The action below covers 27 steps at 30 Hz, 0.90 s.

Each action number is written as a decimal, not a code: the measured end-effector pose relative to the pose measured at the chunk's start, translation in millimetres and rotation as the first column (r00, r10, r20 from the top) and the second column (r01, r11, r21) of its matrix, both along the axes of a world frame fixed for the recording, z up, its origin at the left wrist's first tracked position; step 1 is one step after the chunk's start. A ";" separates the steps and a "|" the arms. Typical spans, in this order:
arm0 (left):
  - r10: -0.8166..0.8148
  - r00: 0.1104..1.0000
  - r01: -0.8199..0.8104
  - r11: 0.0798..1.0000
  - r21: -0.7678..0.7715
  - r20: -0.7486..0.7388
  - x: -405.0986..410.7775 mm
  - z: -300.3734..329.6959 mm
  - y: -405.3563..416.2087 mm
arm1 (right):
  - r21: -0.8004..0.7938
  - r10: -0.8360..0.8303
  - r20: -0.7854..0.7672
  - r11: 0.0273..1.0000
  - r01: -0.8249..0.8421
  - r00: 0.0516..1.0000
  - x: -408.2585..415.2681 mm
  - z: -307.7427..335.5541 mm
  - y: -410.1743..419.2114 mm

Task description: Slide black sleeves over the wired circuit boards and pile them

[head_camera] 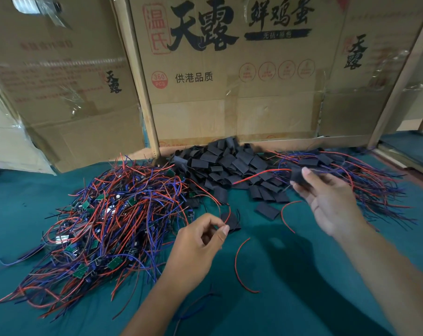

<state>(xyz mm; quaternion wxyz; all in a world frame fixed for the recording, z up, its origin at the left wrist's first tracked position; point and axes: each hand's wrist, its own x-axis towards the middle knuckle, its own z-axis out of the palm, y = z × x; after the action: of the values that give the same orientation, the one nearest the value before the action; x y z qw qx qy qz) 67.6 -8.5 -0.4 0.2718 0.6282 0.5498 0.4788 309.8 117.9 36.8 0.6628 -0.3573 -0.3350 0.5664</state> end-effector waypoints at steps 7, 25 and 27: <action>-0.018 0.974 0.020 1.000 0.006 -0.227 0.2 -6.1 2.2 | -0.220 -0.106 0.276 0.960 0.170 0.955 36.4 13.7 43.1; -0.164 0.699 0.235 0.972 0.006 -0.696 12.6 -13.5 -4.4 | -0.045 -0.025 0.988 0.896 -0.441 -0.151 -179.5 -1.7 -7.1; -0.136 0.695 0.220 0.975 0.028 -0.706 8.9 -14.8 -3.0 | -0.069 -0.071 0.962 0.871 -0.487 -0.262 -192.8 -5.4 4.4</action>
<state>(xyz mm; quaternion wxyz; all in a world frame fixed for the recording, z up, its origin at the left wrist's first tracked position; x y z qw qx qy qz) 76.5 -11.5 -15.2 0.0536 0.8266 0.5208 0.2063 117.0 122.4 31.4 0.0878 -0.4659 -0.8735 0.1106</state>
